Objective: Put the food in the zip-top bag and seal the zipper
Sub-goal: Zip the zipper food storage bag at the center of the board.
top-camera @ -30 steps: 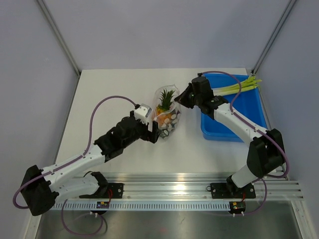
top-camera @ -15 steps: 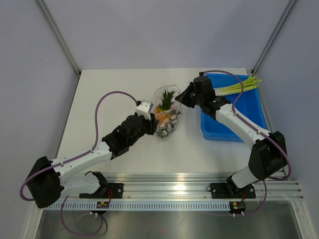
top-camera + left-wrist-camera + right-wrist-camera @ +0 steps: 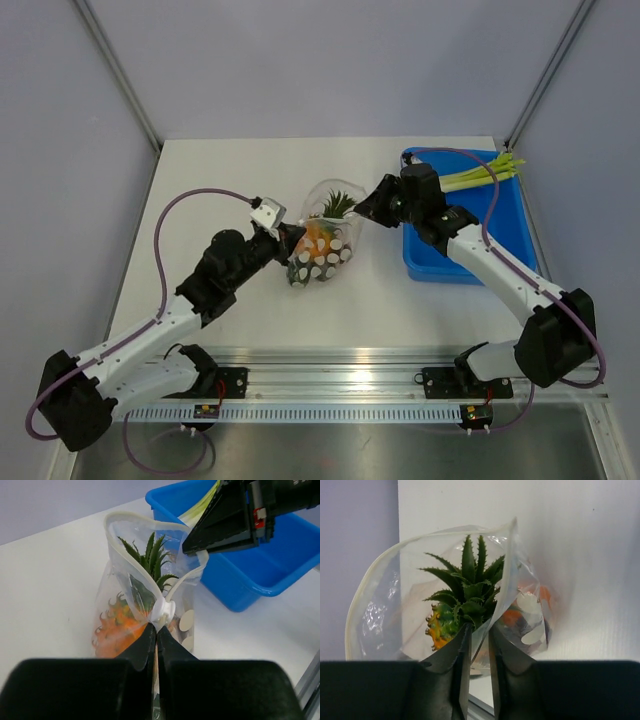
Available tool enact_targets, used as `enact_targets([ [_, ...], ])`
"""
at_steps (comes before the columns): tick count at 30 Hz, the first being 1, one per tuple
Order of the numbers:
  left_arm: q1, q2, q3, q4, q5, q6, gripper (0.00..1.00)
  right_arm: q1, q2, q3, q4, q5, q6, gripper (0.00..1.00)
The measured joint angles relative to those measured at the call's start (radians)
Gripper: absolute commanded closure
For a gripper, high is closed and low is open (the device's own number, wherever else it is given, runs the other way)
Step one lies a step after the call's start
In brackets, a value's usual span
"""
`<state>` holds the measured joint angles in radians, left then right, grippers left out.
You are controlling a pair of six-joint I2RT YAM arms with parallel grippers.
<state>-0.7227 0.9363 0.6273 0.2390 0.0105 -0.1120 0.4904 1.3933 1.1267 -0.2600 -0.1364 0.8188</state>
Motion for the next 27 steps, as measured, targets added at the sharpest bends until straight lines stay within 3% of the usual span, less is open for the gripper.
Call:
enact_targets([
  [5,0.113,0.001,0.000,-0.006,0.202,0.040,1.00,-0.001,-0.048,0.063,-0.085,0.008,-0.181,0.49],
  [10,0.166,0.031,0.042,-0.056,0.378,0.089,1.00,-0.001,-0.050,0.204,-0.160,0.000,-0.439,0.39],
  [14,0.192,0.065,0.092,-0.095,0.491,0.123,1.00,-0.002,-0.051,0.263,-0.154,-0.076,-0.666,0.39],
  [19,0.230,0.093,0.134,-0.137,0.581,0.145,1.00,-0.003,-0.051,0.253,-0.126,-0.292,-0.953,0.46],
  [27,0.294,0.141,0.209,-0.205,0.711,0.173,1.00,0.002,-0.048,0.253,-0.076,-0.549,-1.312,0.44],
])
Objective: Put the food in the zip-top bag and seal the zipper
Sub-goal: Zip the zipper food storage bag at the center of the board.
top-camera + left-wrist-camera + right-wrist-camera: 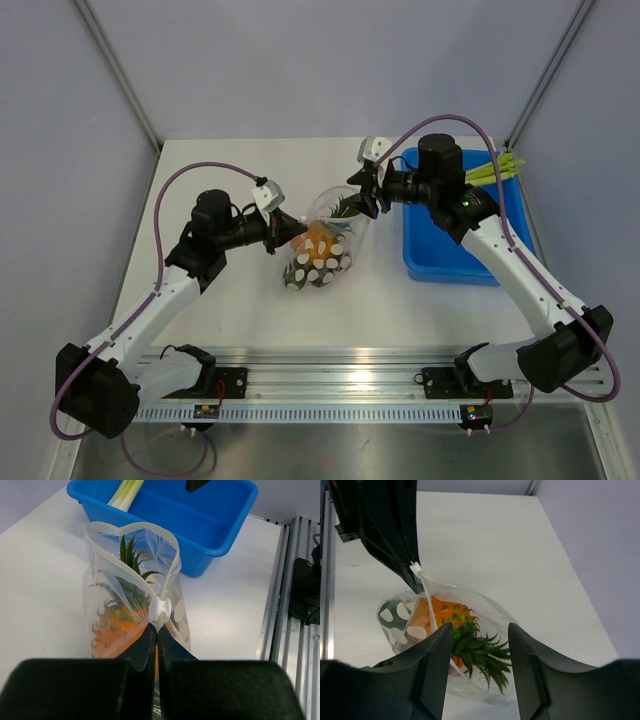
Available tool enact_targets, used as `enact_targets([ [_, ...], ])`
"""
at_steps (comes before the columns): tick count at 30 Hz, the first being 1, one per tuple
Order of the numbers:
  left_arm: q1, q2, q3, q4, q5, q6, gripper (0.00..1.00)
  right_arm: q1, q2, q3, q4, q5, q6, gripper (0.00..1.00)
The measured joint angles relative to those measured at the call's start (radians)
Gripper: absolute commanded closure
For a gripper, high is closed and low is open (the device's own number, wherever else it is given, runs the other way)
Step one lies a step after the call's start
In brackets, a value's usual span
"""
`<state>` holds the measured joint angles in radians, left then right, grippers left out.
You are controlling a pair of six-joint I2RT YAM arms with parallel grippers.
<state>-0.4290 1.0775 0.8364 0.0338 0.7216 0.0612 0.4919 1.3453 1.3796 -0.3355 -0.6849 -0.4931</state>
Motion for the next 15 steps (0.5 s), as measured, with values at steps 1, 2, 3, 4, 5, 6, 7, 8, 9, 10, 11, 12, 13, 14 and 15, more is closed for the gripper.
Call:
enact_targets([
  [1,0.008,0.005,0.006,-0.007,0.014,0.002,1.00,0.002,0.007,0.006,-0.004,-0.023,-0.036,0.44],
  [2,0.012,0.005,0.008,-0.012,0.022,0.003,1.00,0.005,0.015,0.014,-0.005,-0.038,-0.063,0.44],
  [3,0.017,0.005,0.009,-0.018,0.032,0.006,1.00,0.012,0.032,0.032,-0.015,-0.055,-0.100,0.42],
  [4,0.021,0.005,0.009,-0.022,0.040,0.009,1.00,0.021,0.049,0.050,-0.022,-0.069,-0.129,0.41],
  [5,0.024,0.006,0.009,-0.026,0.046,0.010,1.00,0.028,0.062,0.062,-0.027,-0.078,-0.149,0.40],
  [6,0.027,0.006,0.009,-0.032,0.052,0.011,1.00,0.039,0.079,0.079,-0.041,-0.092,-0.175,0.39],
  [7,0.029,0.006,0.010,-0.036,0.057,0.011,1.00,0.053,0.097,0.099,-0.057,-0.103,-0.200,0.39],
  [8,0.032,0.006,0.011,-0.039,0.063,0.013,1.00,0.065,0.110,0.114,-0.069,-0.111,-0.218,0.39],
  [9,0.034,0.006,0.011,-0.041,0.067,0.013,1.00,0.079,0.127,0.132,-0.082,-0.119,-0.237,0.39],
  [10,0.036,0.006,0.012,-0.042,0.070,0.014,1.00,0.093,0.143,0.149,-0.095,-0.125,-0.255,0.40],
  [11,0.039,0.006,0.013,-0.042,0.074,0.014,1.00,0.106,0.158,0.166,-0.110,-0.132,-0.271,0.40],
  [12,0.041,0.006,0.013,-0.043,0.077,0.014,1.00,0.118,0.173,0.184,-0.126,-0.142,-0.284,0.41],
  [13,0.043,0.006,0.013,-0.043,0.079,0.015,1.00,0.127,0.188,0.200,-0.137,-0.150,-0.294,0.42],
  [14,0.046,0.006,0.013,-0.045,0.082,0.015,1.00,0.134,0.204,0.219,-0.153,-0.161,-0.304,0.43],
  [15,0.048,0.006,0.013,-0.046,0.084,0.016,1.00,0.138,0.217,0.232,-0.163,-0.171,-0.311,0.43],
])
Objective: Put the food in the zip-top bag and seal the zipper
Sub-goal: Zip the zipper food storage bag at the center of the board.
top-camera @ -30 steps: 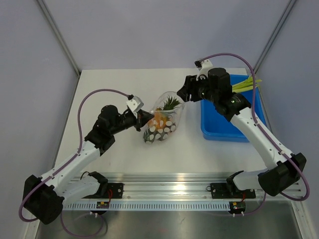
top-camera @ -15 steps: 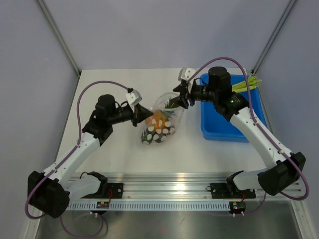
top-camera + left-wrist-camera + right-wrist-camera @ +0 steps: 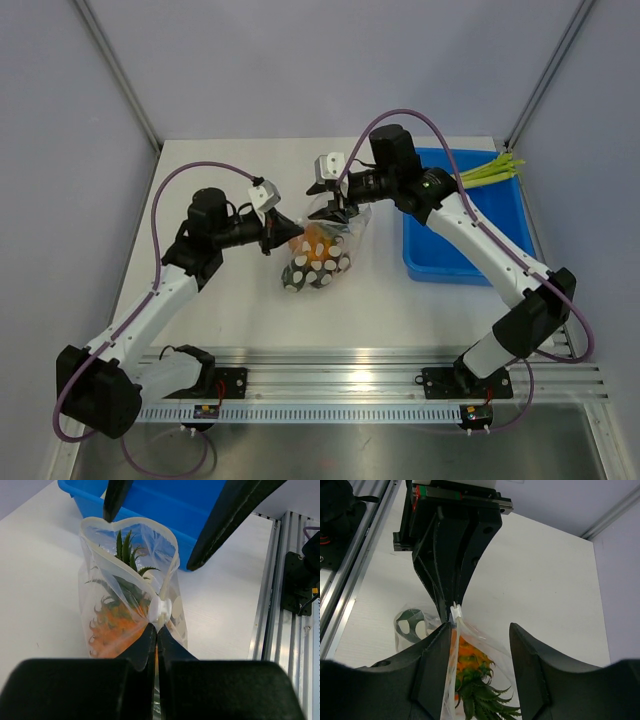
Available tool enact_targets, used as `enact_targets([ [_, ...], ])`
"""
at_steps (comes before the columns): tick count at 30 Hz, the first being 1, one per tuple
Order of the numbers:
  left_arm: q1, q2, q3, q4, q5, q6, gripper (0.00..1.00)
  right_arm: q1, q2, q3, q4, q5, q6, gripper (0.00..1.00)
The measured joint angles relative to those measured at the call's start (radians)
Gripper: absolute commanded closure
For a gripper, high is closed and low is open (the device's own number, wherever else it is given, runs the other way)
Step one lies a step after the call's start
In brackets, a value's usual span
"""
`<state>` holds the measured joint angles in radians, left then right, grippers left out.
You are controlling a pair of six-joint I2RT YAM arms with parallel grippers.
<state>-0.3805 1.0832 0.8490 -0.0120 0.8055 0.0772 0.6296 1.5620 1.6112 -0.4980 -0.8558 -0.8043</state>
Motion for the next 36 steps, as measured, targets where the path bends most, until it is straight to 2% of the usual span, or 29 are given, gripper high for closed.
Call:
enact_targets([
  [7,0.013,0.000,0.002,-0.008,0.011,0.003,1.00,0.008,0.090,0.084,-0.114,-0.048,-0.045,0.50],
  [12,0.022,0.000,0.002,-0.009,0.017,0.005,1.00,0.017,0.130,0.104,-0.176,-0.075,-0.061,0.60],
  [26,0.031,0.001,0.009,-0.025,0.034,0.012,1.00,0.049,0.170,0.155,-0.212,-0.097,-0.066,0.60],
  [28,0.032,0.001,0.009,-0.026,0.036,0.012,1.00,0.057,0.177,0.158,-0.213,-0.097,-0.066,0.63],
  [34,0.034,0.001,0.009,-0.042,0.049,0.013,1.00,0.062,0.188,0.158,-0.213,-0.095,-0.064,0.87],
  [36,0.035,0.001,0.009,-0.043,0.053,0.014,1.00,0.062,0.188,0.158,-0.212,-0.094,-0.064,0.90],
])
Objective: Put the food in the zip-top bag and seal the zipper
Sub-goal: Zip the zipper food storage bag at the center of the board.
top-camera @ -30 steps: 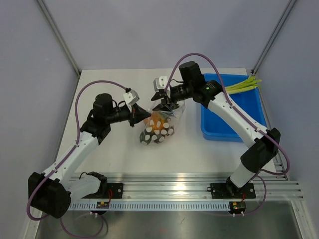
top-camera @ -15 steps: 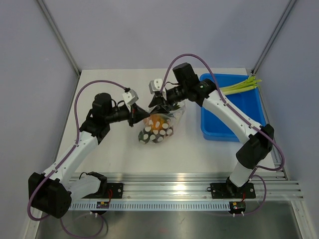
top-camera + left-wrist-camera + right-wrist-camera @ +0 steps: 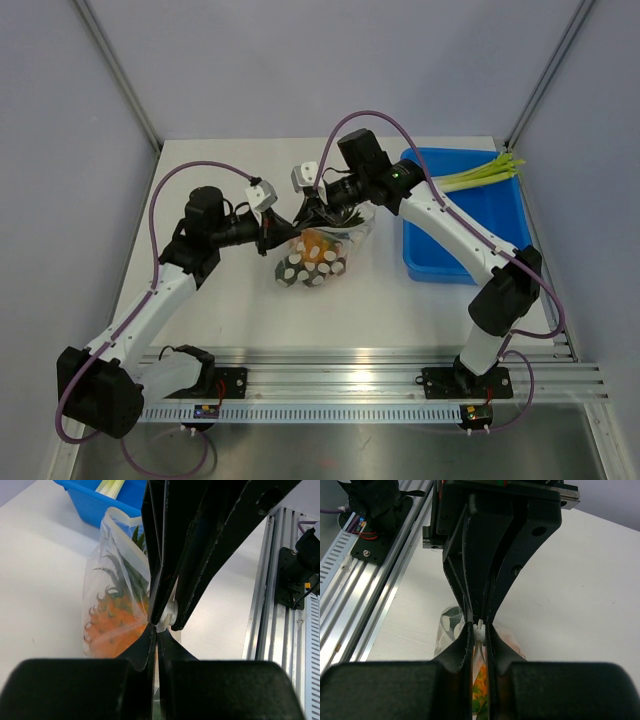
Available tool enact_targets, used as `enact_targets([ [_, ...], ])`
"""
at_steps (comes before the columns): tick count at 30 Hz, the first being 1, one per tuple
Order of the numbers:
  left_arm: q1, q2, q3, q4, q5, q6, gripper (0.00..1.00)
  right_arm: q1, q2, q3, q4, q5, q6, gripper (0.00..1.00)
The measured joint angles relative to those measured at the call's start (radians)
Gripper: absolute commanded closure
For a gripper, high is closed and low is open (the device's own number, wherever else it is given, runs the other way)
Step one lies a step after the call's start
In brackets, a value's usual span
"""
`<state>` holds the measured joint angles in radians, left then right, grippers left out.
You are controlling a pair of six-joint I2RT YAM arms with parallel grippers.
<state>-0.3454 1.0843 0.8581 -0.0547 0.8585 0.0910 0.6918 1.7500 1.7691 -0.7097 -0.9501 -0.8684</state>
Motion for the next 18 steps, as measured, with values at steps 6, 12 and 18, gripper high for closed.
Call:
enact_targets([
  [6,0.006,0.000,0.000,-0.011,0.002,0.015,1.00,0.001,0.000,-0.001,0.005,0.017,0.002,1.00],
  [12,0.020,0.011,0.020,-0.049,0.020,0.042,0.54,0.002,-0.004,-0.024,0.028,0.043,0.018,1.00],
  [18,0.038,0.087,0.137,-0.175,0.101,0.133,0.57,0.002,-0.004,-0.036,0.032,0.077,0.050,1.00],
])
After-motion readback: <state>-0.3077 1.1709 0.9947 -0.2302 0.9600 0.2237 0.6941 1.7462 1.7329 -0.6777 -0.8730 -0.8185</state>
